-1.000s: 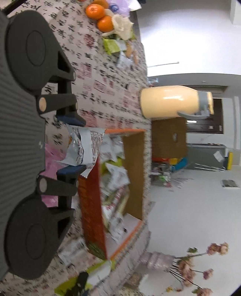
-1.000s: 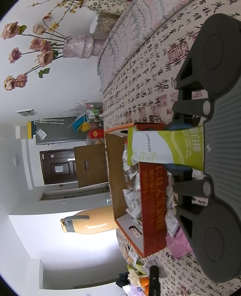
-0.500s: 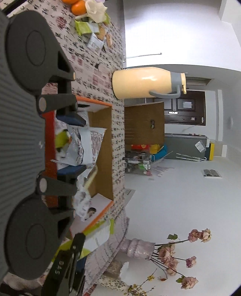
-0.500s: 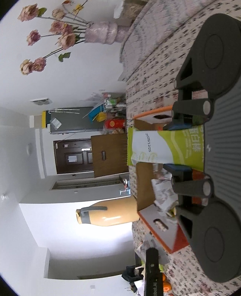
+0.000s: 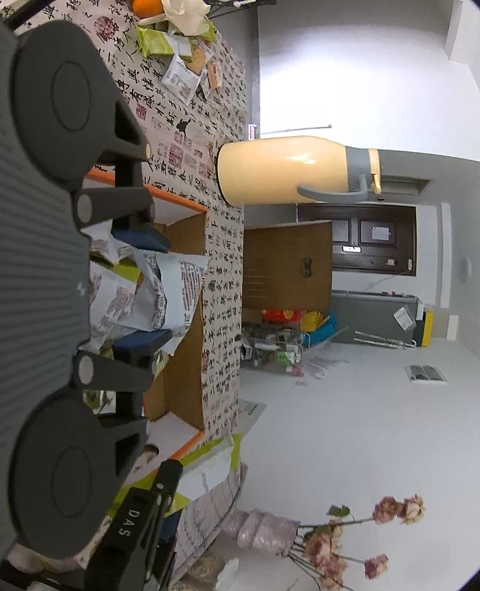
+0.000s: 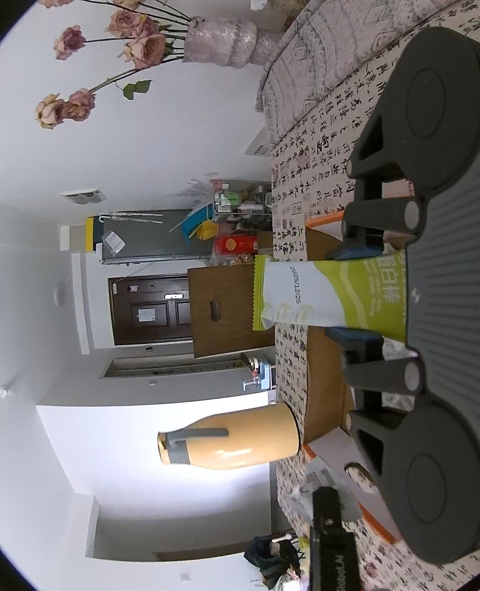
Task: Organize snacks
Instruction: 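Carry the bar and sachet into the box and open both tools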
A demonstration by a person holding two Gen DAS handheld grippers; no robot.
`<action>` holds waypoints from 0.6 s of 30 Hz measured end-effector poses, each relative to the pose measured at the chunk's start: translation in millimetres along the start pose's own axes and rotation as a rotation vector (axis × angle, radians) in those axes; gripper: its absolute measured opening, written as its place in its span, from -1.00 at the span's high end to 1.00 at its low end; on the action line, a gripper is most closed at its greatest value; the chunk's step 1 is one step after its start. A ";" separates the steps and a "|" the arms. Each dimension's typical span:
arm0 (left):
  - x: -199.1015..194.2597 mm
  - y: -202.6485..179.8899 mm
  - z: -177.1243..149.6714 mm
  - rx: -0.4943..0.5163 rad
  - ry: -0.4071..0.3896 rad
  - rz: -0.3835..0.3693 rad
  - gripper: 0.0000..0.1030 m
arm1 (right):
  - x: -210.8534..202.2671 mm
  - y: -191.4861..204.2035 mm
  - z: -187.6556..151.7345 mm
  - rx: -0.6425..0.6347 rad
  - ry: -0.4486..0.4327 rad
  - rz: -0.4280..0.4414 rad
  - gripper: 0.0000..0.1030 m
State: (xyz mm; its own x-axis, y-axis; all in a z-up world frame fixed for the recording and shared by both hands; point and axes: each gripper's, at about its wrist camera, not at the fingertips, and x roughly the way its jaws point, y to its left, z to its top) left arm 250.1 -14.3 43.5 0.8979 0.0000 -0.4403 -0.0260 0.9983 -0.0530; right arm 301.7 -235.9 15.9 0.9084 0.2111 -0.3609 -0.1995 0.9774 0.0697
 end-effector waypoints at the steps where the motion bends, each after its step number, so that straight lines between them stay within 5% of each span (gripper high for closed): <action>1: 5.1 1.1 -0.1 -0.004 0.005 0.005 0.11 | 6.1 -1.4 0.8 0.003 0.005 -0.003 0.33; 18: 36.8 10.9 -22.4 -0.021 0.036 0.016 -0.01 | 45.4 -13.4 -21.2 0.053 0.073 0.020 0.24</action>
State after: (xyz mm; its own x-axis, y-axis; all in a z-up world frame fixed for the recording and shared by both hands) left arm 273.0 -4.7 6.7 0.8808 0.0135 -0.4734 -0.0500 0.9967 -0.0645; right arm 337.8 -239.6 -21.2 0.8747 0.2314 -0.4259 -0.1961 0.9725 0.1256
